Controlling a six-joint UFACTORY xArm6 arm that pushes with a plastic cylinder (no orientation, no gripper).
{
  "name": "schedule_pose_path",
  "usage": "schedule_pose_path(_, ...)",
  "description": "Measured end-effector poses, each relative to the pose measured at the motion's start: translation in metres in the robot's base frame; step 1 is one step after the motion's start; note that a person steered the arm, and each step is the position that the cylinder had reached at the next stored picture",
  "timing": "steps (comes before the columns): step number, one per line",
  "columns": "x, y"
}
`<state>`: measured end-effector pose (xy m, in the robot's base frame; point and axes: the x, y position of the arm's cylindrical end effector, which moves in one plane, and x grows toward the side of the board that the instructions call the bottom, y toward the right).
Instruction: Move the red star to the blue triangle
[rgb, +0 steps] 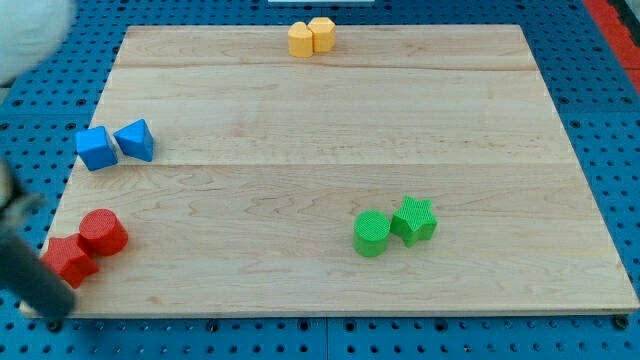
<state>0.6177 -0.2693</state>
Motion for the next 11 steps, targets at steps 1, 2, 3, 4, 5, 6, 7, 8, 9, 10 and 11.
schedule_pose_path(1, -0.021, -0.008)
schedule_pose_path(2, -0.065, 0.059)
schedule_pose_path(3, -0.080, 0.092)
schedule_pose_path(4, -0.049, 0.091)
schedule_pose_path(5, -0.043, 0.087)
schedule_pose_path(6, -0.042, 0.089)
schedule_pose_path(7, -0.047, 0.081)
schedule_pose_path(8, -0.071, 0.084)
schedule_pose_path(9, -0.085, 0.083)
schedule_pose_path(10, -0.100, 0.069)
schedule_pose_path(11, -0.091, 0.061)
